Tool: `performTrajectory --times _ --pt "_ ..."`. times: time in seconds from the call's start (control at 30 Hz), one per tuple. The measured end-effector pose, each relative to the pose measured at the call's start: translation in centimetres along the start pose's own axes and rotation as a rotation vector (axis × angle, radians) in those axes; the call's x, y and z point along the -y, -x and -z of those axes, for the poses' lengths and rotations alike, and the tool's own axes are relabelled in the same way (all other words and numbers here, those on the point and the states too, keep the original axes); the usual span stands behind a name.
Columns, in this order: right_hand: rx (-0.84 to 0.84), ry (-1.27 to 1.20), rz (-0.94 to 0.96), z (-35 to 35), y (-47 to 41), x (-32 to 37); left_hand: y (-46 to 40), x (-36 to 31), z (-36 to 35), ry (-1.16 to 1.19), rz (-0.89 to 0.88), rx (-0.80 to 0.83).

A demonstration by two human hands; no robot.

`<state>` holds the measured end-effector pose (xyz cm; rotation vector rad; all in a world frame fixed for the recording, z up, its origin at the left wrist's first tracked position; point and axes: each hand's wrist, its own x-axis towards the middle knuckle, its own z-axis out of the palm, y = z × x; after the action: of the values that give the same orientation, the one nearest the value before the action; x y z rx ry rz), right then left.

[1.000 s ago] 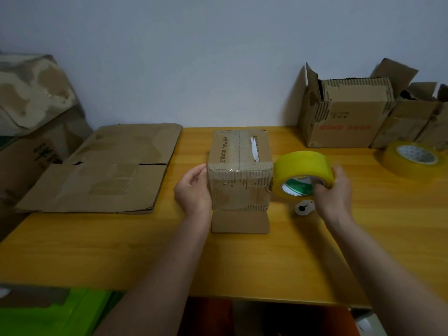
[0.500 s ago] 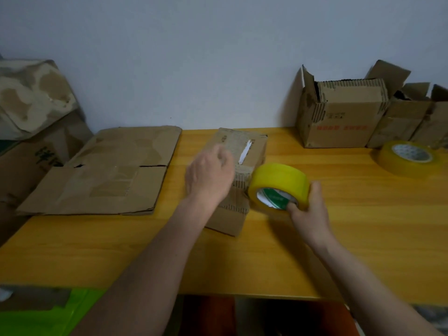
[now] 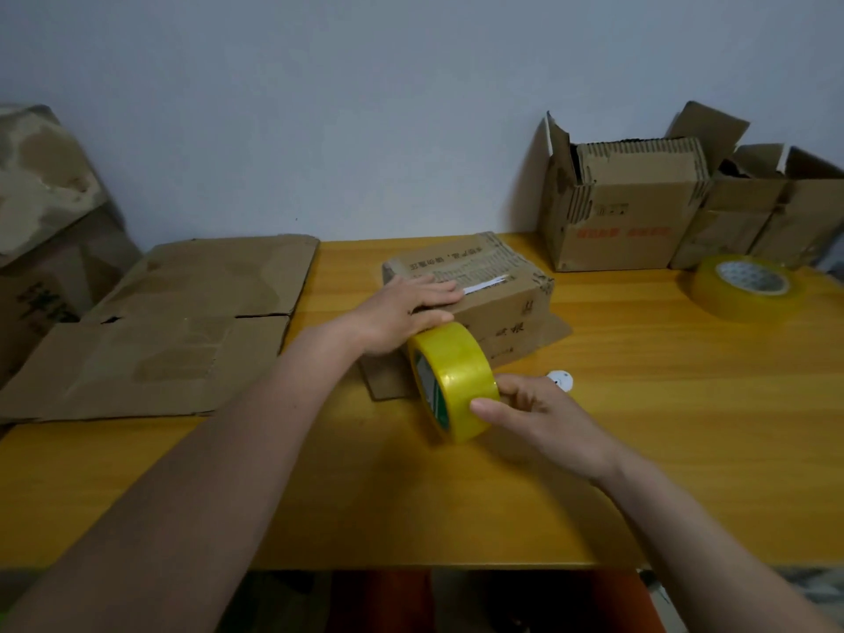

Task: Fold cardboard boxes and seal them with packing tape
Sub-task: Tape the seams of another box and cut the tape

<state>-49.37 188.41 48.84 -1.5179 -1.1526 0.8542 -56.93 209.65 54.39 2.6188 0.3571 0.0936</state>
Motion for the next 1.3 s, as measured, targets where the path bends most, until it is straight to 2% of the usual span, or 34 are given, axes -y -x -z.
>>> performTrajectory --times 0.27,0.43,0.5,0.53,0.6,0.63,0.7,0.77,0.8,0.93,1.0,1.1,1.17,1.23,1.3 --pt "0.094 0.039 -0.105 0.6 -0.8 -0.8 -0.8 0.9 -0.2 -0.033 -0.029 -0.036" --pt "0.071 0.033 -0.119 0.9 -0.2 0.0 -0.2 0.4 -1.0 -0.091 0.038 -0.196" --pt "-0.015 0.012 -0.134 1.5 -0.2 0.6 0.3 -0.1 -1.3 -0.135 0.06 -0.224" --pt "-0.118 0.071 -0.128 2.1 -0.4 0.3 0.5 -0.2 -1.6 -0.159 0.065 -0.24" --pt "-0.324 0.475 -0.138 3.8 -1.3 -1.2 0.8 -0.4 -2.0 -0.168 0.06 -0.285" --pt "-0.332 0.717 -0.185 4.7 -1.7 -2.1 0.8 -0.4 -2.1 -0.153 0.055 -0.306" --pt "-0.184 1.019 -0.322 5.9 -2.0 -4.0 0.9 -0.2 -2.3 -0.131 0.048 -0.333" --pt "-0.091 1.094 -0.366 6.7 -2.0 -5.5 0.8 0.1 -2.3 -0.146 0.041 -0.345" --pt "-0.113 1.076 -0.339 7.0 -2.0 -5.7 0.8 0.3 -2.3 -0.152 0.036 -0.35" --pt "-0.173 0.843 -0.372 7.4 -1.9 -4.3 0.8 0.6 -2.4 -0.138 0.02 -0.355" --pt "-0.21 0.716 -0.244 6.9 -1.7 -2.9 0.7 0.8 -2.4 -0.129 0.019 -0.35" --pt "-0.323 0.56 0.112 4.8 -2.5 0.9 0.4 1.0 -2.1 -0.122 -0.002 -0.324" --pt "-0.279 0.565 0.27 3.2 -3.9 3.2 0.2 1.3 -1.9 -0.111 -0.036 -0.306" --pt "-0.21 0.592 0.302 2.0 -5.4 4.1 0.4 1.3 -2.1 -0.087 -0.057 -0.318" --pt "-0.183 0.629 0.272 1.6 -6.5 4.1 1.0 0.9 -2.9 -0.009 0.018 -0.42"
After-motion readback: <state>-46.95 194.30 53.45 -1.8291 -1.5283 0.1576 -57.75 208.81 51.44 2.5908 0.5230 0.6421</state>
